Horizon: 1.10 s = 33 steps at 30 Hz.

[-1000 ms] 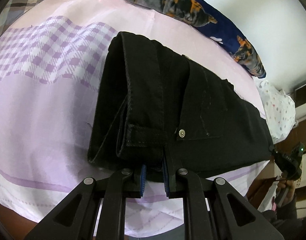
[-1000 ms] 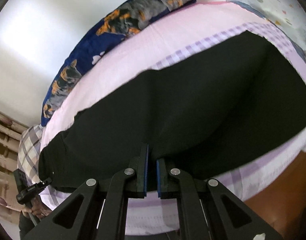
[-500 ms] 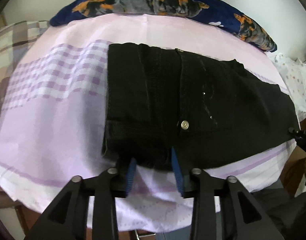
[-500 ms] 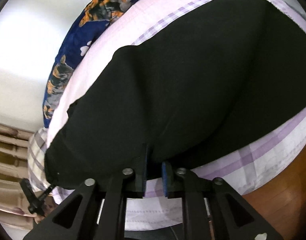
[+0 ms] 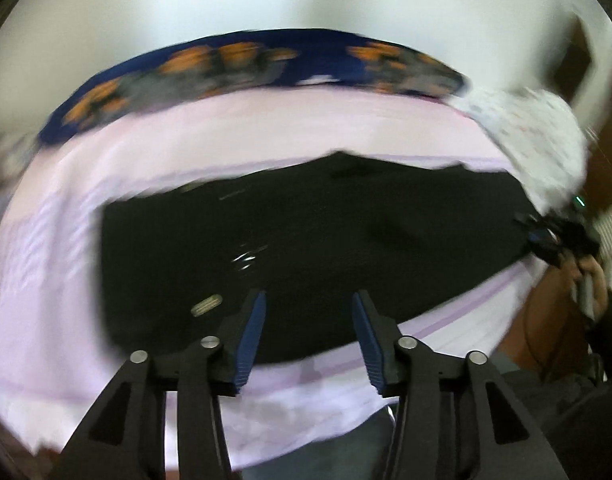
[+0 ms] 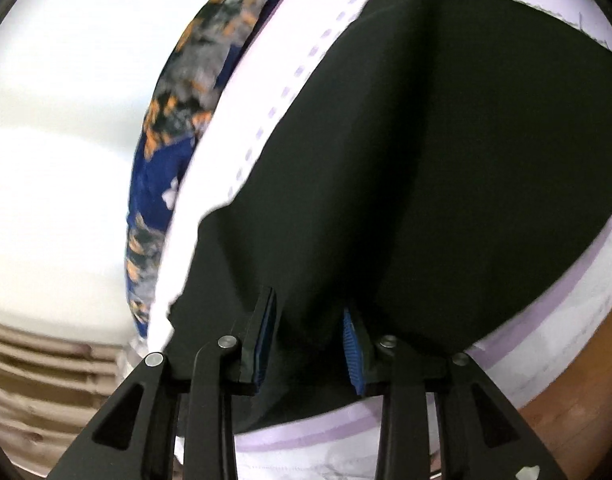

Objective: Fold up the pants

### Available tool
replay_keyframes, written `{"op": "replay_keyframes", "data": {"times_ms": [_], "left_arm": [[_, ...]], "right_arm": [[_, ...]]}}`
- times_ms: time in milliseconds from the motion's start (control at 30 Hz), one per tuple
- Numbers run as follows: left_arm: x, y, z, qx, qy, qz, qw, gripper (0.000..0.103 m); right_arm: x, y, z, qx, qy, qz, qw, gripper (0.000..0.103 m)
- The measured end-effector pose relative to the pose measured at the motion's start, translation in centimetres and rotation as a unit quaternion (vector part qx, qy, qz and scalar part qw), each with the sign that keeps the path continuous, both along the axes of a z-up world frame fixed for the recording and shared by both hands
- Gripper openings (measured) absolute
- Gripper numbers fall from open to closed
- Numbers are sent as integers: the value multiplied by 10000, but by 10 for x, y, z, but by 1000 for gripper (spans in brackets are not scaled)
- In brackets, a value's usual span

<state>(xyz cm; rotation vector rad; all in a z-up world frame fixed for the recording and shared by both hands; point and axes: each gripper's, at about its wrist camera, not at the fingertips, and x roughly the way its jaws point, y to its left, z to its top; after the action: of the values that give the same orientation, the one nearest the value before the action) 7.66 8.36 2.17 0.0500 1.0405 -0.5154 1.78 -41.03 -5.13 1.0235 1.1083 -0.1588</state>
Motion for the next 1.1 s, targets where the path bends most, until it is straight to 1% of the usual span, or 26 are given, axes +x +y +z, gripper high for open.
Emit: {"op": "replay_keyframes", "data": {"times_ms": [33,67,100,167,200,233,267,300,367,400,433,533,600,667,767,833,867,900,967,1000,1100], "left_arm": [[2,-17,-2,-4,-35,-197,9998,48],[4,-34,-4,-18,-49,-376,9993,48],[7,-59,-8,-56,-31,-682,9976,48],[8,-92,-13,-64,-41,-1058,9944,48],[8,-116,-17,-45,-54,-1362,9907,48],[8,-131,-20,-42,-53,-1551,9879,48],[7,-146,-22,-44,-43,-1725,9850,48],[4,-167,-26,-2,-19,-1977,9803,48],[1,-189,-32,39,9,-2263,9740,48],[-2,-205,-37,88,42,-2484,9686,48],[-6,-213,-40,117,46,-2600,9655,48],[-15,-241,-51,226,36,-2960,9549,48],[-19,-251,-56,338,20,-3062,9514,48],[-19,-260,-62,427,2,-3049,9514,48],[-14,-263,-69,460,3,-2955,9542,47],[-8,-264,-74,386,90,-2860,9574,35],[-5,-263,-76,345,102,-2796,9594,22],[-1,-264,-78,332,148,-2712,9618,14],[9,-260,-83,189,393,-2511,9670,8],[14,-256,-85,33,533,-2373,9700,6],[19,-251,-87,-145,647,-2235,9724,6]], "right_arm": [[1,-6,-2,106,-22,-76,9999,31],[1,-11,-2,111,-29,-144,9998,31],[3,-16,-1,64,-70,-184,9998,31],[7,-24,4,-65,-140,-200,9997,31],[9,-29,5,-91,-182,-202,9996,31],[12,-34,5,-113,-201,-162,9996,31],[18,-38,5,-209,-129,-117,9996,31],[19,-42,4,-246,-93,-120,9996,31],[25,-48,3,-216,-70,-108,9997,30],[26,-51,3,-214,-39,-83,9997,23],[29,-52,5,-223,-21,-32,9997,13],[38,-52,13,-272,-55,193,9994,12],[46,-50,18,-312,-69,314,9990,12],[55,-47,21,-328,-101,430,9985,12],[70,-40,24,-394,-114,609,9973,12],[83,-33,25,-456,-95,748,9961,12],[94,-27,25,-480,-71,882,9949,14],[100,-22,24,-504,-11,1004,9937,17],[116,-10,24,-552,33,1231,9909,28],[123,-6,25,-563,-33,1311,9898,34],[144,-4,31,-561,-361,1266,9897,37]]}}
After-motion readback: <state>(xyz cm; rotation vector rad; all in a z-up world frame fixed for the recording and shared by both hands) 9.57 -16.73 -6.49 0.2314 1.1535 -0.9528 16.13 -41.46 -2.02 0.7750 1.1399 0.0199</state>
